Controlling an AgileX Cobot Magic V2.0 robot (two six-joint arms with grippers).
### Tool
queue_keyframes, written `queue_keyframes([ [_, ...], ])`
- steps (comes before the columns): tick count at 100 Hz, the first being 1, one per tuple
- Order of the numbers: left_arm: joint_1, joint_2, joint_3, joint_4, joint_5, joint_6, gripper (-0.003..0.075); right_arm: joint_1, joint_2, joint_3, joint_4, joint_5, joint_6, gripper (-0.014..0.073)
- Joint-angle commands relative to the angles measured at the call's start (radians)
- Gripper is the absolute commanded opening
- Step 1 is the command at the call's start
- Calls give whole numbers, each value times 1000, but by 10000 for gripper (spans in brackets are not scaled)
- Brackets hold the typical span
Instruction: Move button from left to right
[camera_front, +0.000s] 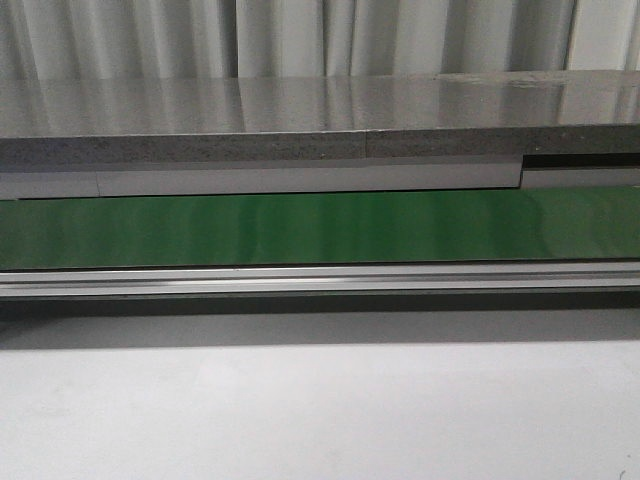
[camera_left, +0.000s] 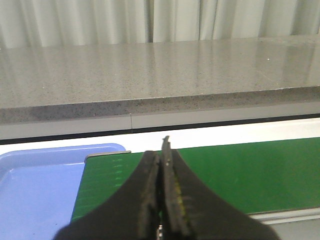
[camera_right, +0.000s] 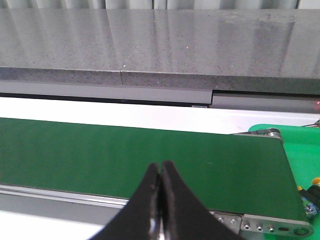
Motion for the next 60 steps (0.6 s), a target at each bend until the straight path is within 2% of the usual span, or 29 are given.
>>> queue_keyframes([
  [1,-11,5,-28,-10,-80,-2,-19,1,1,-24,4,-71,-5,-67],
  [60,-11,5,-28,-10,-80,-2,-19,1,-11,4,-9,-83,-5,-67],
])
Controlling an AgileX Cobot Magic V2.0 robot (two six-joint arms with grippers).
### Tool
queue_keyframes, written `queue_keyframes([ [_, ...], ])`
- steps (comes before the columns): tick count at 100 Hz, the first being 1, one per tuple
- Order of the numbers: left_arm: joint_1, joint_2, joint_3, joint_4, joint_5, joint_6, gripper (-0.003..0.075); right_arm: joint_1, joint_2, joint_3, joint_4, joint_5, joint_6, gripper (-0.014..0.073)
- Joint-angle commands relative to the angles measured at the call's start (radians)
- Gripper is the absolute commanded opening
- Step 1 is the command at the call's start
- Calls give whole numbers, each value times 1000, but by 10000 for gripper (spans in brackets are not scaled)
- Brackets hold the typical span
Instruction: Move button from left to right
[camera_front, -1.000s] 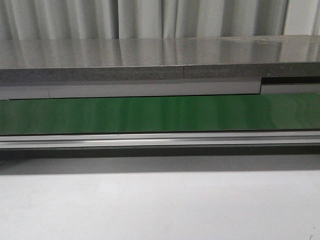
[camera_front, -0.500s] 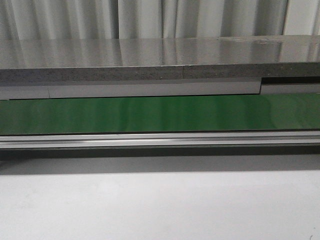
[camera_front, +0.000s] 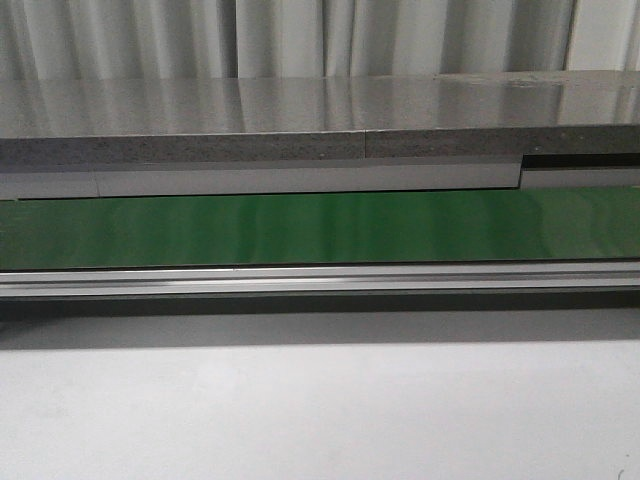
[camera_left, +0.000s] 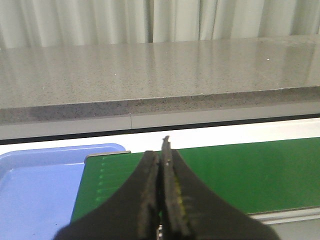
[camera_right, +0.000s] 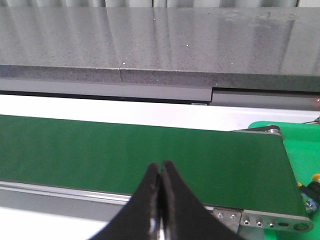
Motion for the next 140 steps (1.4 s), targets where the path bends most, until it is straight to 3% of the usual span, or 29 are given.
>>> queue_keyframes([
  [1,-11,5,-28,-10,-80,-2,-19,1,-11,-10,-10,-82,-5,-67],
  [56,-11,5,-28,-10,-80,-2,-19,0,-434,278,-15,-90,-5,-67],
  [86,-11,5,-28,-10,-80,-2,-19,-3,-429,384,-15,-219,-5,-67],
  [140,-11,5,-28,-10,-80,-2,-19,-3,-429,384,-15,-213,-5,-67],
])
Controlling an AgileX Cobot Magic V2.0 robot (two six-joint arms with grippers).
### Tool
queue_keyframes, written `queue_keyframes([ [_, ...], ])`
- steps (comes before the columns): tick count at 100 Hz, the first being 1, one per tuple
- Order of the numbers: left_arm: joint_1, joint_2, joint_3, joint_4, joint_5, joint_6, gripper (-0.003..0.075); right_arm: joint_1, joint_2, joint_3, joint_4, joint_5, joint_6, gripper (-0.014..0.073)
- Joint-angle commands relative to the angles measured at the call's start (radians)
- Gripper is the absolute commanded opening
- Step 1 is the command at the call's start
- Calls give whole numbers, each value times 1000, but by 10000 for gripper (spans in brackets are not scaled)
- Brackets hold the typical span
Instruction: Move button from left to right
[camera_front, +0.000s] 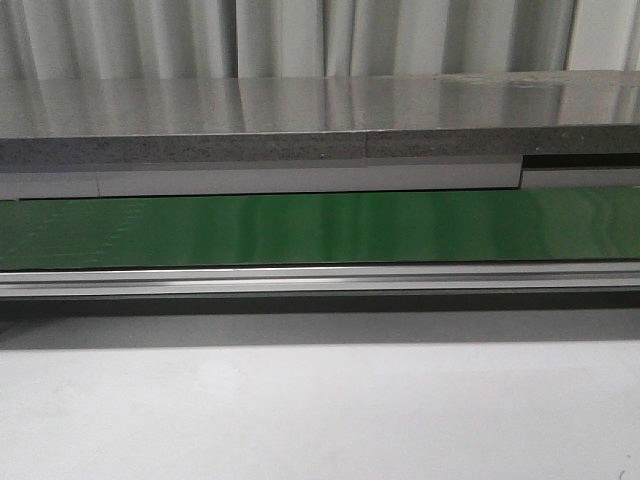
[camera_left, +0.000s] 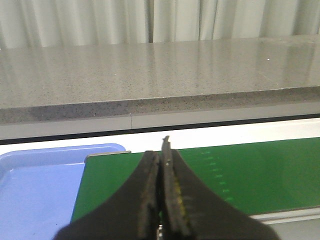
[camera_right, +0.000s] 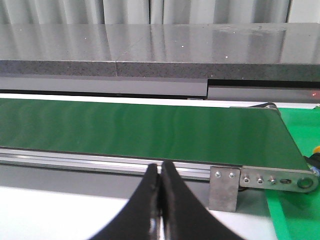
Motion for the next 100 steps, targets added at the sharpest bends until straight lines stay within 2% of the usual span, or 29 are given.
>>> queue_keyframes([
  [1,-11,5,-28,-10,-80,-2,-19,-3,-13,-18,-8,-84,-5,-67],
  [84,-11,5,-28,-10,-80,-2,-19,-3,-13,-18,-8,-84,-5,-67],
  [94,-11,5,-28,63,-90,-8,-19,-3,-13,-18,-8,-84,-5,-67],
  [100,-11,5,-28,139,-90,-81,-19,-3,-13,-18,-8,-84,-5,-67],
])
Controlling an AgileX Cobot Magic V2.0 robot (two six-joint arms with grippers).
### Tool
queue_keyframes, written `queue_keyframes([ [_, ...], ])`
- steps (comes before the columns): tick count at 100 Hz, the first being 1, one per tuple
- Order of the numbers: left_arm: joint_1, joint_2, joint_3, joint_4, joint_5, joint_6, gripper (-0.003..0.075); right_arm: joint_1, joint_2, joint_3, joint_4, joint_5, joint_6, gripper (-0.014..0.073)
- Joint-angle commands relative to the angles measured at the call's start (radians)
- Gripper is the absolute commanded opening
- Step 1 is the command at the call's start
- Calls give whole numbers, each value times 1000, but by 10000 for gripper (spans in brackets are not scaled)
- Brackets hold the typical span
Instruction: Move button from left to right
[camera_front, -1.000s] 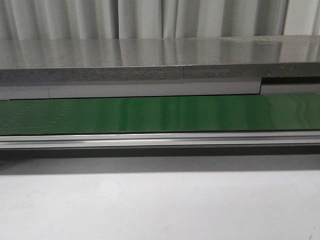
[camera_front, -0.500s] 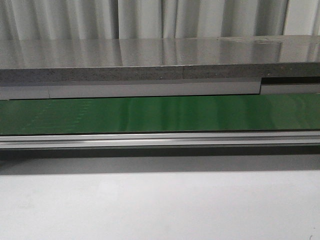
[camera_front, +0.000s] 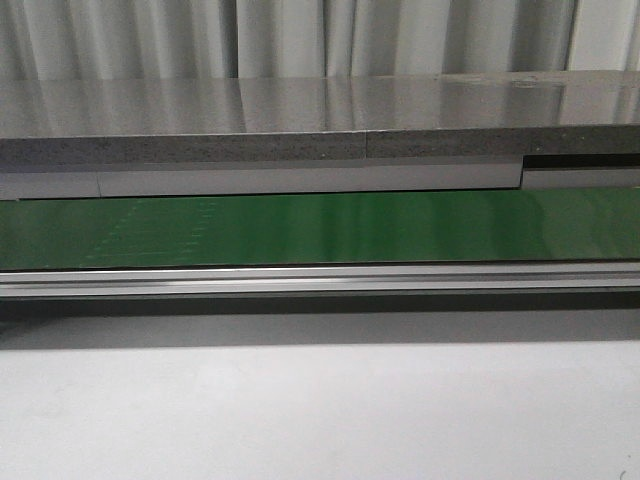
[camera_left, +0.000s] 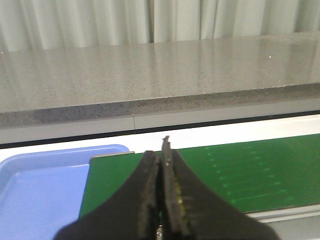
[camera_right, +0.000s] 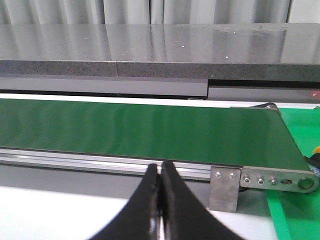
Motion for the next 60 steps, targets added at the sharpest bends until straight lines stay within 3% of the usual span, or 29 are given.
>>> queue_keyframes([
  [1,-11,5,-28,103,-88,-85,-19,-3,-13,-18,-8,-84,-5,-67],
  [15,-11,5,-28,402,-88,-403,-19,-3,-13,-18,-8,-84,-5,-67],
  [36,-11,-14,11,420,-99,-414,-19,-3,-13,-18,-8,-84,-5,-67],
  [60,-5,-167,146,420,-157,-414,-19,-3,-13,-18,-8,-84,-5,-67],
])
